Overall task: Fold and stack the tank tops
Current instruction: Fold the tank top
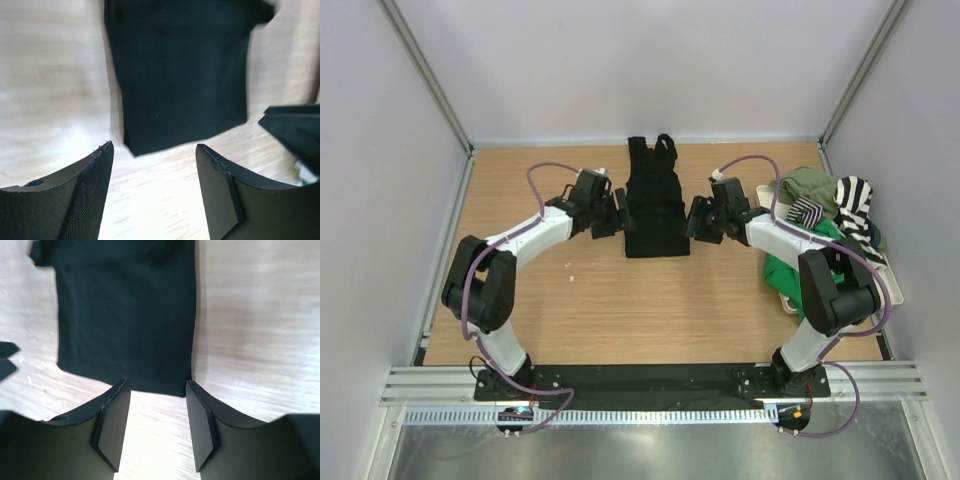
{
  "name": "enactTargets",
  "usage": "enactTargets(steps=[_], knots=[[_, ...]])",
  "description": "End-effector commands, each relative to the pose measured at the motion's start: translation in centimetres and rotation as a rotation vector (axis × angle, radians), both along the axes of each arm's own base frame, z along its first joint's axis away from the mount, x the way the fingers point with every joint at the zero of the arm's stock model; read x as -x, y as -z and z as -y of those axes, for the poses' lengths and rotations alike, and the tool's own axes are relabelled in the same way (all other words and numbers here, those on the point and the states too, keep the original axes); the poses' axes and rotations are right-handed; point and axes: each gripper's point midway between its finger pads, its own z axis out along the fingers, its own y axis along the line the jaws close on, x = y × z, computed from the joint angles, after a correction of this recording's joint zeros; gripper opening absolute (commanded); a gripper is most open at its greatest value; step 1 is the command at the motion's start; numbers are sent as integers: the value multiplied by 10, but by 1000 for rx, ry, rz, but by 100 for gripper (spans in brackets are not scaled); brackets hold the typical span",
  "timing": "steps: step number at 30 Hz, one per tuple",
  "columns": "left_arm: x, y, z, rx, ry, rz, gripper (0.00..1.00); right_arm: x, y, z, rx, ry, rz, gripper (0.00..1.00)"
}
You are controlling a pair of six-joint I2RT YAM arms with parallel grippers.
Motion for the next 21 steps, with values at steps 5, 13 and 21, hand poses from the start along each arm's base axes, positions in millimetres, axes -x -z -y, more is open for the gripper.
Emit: enactTargets(steps=[5, 13, 21], knots=[[29, 33, 31, 46, 87, -57, 62, 13, 23, -17, -86, -74, -50, 53], [34, 64, 40, 39, 104, -99, 44, 21, 46, -16, -76, -78, -105, 33], [40, 83, 28, -13, 60, -140, 2, 30, 60, -14, -73, -75, -149, 1]])
